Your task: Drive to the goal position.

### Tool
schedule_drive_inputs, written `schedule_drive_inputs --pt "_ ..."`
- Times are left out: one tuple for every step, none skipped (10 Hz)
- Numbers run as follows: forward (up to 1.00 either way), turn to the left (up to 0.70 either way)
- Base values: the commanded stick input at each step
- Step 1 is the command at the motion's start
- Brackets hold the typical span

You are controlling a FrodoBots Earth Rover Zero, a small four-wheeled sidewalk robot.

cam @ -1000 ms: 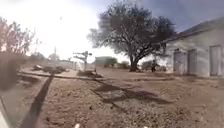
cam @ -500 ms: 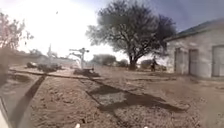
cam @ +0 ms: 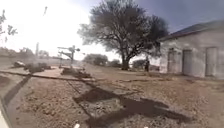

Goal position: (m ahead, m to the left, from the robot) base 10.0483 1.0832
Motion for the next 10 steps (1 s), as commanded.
schedule_drive_inputs --pt "0.7 0.0" --pt "0.7 0.0" --pt "0.7 0.0" --pt "0.7 0.0" --pt "0.7 0.0" --pt "0.7 0.0" --pt "0.7 0.0" --pt "0.7 -0.07" --pt "0.7 -0.14" --pt "0.7 -0.14"
